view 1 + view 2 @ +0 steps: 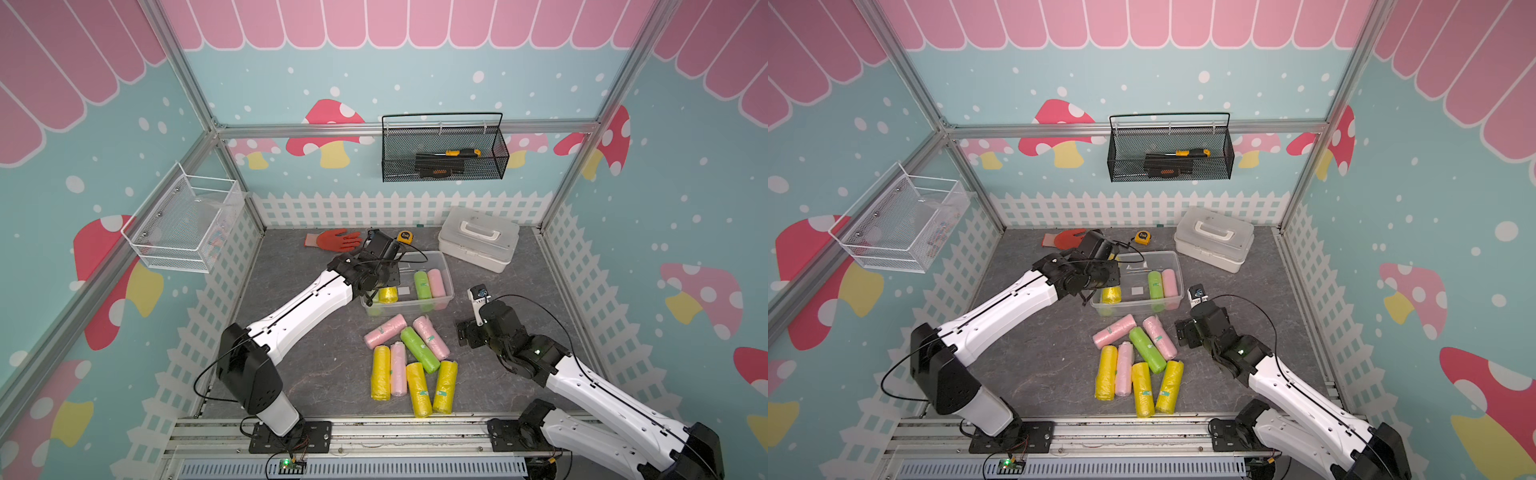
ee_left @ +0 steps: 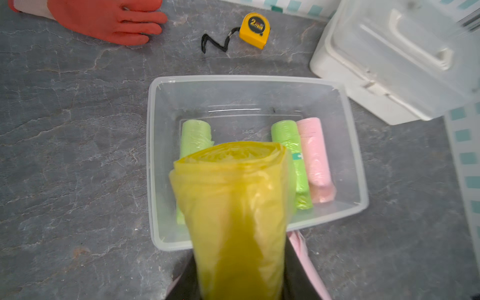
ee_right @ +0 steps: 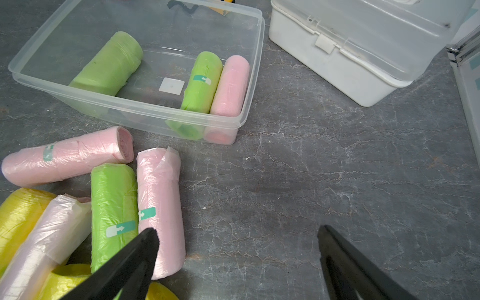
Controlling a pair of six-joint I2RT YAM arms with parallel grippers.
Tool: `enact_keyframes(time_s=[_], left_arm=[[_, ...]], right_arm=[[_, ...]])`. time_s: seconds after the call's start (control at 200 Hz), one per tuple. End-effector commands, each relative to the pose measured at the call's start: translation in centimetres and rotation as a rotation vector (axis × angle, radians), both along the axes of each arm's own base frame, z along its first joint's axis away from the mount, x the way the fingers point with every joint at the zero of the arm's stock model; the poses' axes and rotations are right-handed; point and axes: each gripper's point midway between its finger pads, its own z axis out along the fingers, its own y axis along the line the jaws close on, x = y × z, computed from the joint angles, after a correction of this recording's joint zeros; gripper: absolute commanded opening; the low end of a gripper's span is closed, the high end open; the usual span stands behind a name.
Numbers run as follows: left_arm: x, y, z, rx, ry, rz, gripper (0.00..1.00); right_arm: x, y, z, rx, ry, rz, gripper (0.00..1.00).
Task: Put the roll of trash bags into the storage box
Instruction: Place the roll of trash bags in the storage box.
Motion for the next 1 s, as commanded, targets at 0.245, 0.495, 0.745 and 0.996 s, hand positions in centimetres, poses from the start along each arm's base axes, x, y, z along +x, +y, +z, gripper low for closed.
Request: enact_keyframes(time_s=[0.245, 0.495, 0.745, 0.996], left_arm=[[2.3, -0.1, -2.4, 0.114, 0.066, 0.021, 0.00], [2.5, -1.9, -6.7, 0.047, 0.218, -0.045, 0.00], [3.3, -1.2, -9.8, 0.044, 0.304, -0.024, 0.00], [3.9, -0.9, -10.8, 0.069, 0.311, -0.011, 0.00]], right_arm=[[0.3, 0.7, 0.7, 0.006, 0.011, 0.022, 0.96], [0.3, 0.9, 0.5, -0.002, 0.022, 0.027, 0.96], [0.3, 1.2, 0.6, 0.008, 0.026, 0.038, 0.96], [0.4, 1.3, 0.2, -0.003, 0.043, 0.040, 0.96]])
